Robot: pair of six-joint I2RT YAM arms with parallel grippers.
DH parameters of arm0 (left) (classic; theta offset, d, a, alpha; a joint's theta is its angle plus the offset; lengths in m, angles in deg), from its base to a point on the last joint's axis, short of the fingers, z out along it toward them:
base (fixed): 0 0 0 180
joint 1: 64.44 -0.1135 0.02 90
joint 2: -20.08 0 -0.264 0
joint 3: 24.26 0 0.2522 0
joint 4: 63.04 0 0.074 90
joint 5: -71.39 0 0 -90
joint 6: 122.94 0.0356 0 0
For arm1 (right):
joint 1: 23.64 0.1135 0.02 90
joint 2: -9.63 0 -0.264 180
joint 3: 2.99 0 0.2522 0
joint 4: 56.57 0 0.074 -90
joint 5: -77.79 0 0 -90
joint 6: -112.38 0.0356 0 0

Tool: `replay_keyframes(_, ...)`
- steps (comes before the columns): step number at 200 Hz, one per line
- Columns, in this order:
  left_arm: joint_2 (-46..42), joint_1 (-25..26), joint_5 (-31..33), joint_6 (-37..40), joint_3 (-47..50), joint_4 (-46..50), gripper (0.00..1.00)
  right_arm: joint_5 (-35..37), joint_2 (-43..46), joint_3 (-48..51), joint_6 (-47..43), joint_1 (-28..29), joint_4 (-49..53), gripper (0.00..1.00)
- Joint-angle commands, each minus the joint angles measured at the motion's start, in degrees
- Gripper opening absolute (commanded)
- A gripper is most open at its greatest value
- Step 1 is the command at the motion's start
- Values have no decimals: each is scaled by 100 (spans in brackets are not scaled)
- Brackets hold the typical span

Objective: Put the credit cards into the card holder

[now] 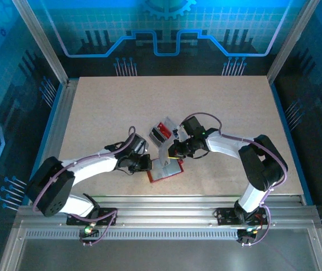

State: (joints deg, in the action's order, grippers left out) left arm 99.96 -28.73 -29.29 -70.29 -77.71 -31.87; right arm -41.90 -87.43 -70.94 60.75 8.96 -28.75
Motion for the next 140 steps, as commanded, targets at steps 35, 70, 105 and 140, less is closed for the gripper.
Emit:
replay_keyframes(35,386,55,-94,-19,-606,279,10,-198,230,202,-198,-244,11,0)
replay_keyframes(70,813,147,-209,-11,-692,57,10,-256,222,273,-240,-274,-20,0)
replay_keyframes(105,1008,183,-41,133,-617,210,9,-339,203,348,-208,-272,-183,0)
replay_keyframes(140,982,183,365,315,-385,509,9,-454,129,348,-148,-259,-347,0)
